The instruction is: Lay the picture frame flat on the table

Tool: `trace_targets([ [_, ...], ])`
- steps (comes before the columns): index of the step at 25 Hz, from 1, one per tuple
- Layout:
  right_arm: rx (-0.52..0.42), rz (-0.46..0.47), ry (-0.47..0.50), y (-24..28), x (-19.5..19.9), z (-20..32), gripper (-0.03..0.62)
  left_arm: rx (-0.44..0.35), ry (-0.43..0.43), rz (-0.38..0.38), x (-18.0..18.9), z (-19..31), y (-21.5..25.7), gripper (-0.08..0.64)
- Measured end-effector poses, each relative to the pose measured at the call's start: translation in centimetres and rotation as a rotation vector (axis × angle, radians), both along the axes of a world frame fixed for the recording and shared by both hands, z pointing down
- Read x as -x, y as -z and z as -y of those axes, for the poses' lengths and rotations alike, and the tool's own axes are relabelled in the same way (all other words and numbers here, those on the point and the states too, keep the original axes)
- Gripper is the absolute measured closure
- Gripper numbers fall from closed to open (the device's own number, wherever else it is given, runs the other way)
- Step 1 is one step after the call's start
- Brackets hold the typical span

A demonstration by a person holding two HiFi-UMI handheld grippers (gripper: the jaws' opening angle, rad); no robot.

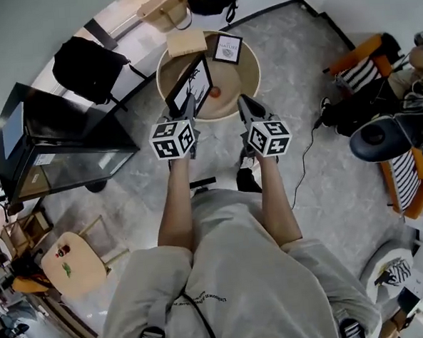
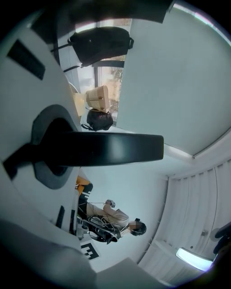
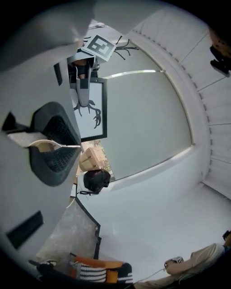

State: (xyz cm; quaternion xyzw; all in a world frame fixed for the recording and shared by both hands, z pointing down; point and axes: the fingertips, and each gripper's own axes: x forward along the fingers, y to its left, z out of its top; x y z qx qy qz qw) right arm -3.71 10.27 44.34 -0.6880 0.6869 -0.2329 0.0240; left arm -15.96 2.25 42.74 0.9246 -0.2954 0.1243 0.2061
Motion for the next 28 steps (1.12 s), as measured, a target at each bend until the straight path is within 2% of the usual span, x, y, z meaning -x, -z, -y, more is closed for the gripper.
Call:
trace_targets([
  [3, -0.019, 0.012, 0.077, 0.5, -2.9, 1.8, 0.557, 0.005, 0.063, 0.021, -1.9, 0.6, 0.0, 0.532],
  [9, -0.054, 0.118, 0.23, -0.5, -6.7, 4.3, 0.557, 0.038, 0.154, 0.037, -5.3, 0.8, -0.8, 0.532],
  [16, -0.048, 0.13, 0.38, -2.1, -8.2, 5.3, 0.557, 0.09, 0.219, 0.057, -7.7, -0.2, -2.6, 0.534],
  [21, -0.059, 0.236, 0.378, -3.0, -10.2, 5.4, 0.557, 0.112, 0.242, 0.054, -8.8, -0.5, -2.9, 0.532],
  [24, -0.035, 0.234, 0.372, -4.0, -10.8, 5.4, 0.557, 0.123, 0.243, 0.049, -9.2, -0.1, -3.1, 0.534],
  [28, -0.009, 0.245, 0.329, -4.8, -11.9, 6.0, 0.557, 0.155, 0.269, 0.0, -9.7, 1.2, -4.1, 0.532],
])
